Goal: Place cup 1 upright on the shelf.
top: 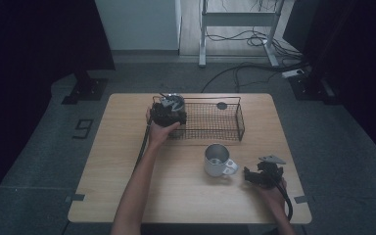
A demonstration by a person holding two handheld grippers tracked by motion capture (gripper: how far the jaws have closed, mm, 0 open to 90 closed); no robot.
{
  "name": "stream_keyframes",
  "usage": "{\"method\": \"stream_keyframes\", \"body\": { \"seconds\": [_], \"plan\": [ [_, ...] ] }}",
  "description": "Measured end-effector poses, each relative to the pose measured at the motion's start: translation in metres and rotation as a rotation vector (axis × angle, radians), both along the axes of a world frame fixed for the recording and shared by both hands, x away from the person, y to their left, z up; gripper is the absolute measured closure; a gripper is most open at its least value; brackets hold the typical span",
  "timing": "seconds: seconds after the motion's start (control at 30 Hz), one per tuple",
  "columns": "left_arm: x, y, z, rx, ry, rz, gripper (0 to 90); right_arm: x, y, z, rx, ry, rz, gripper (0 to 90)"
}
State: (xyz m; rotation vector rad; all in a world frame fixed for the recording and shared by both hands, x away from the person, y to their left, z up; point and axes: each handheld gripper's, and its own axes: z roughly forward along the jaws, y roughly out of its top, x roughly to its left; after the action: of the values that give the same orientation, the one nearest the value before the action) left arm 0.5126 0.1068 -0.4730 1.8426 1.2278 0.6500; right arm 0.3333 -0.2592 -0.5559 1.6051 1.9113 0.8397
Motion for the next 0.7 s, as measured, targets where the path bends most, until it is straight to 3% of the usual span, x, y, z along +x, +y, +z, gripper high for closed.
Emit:
{"method": "stream_keyframes", "body": {
  "seconds": [0.43,0.7],
  "plan": [
    [-0.028,0.014,0.021,-0.040,-0.075,-0.031,3.3,0.000,0.000,0.000,0.000,0.000,-0.001,7.4],
    [-0.051,0.031,0.029,-0.077,-0.087,-0.035,4.3,0.000,0.000,0.000,0.000,0.003,-0.006,7.2]
  ]
}}
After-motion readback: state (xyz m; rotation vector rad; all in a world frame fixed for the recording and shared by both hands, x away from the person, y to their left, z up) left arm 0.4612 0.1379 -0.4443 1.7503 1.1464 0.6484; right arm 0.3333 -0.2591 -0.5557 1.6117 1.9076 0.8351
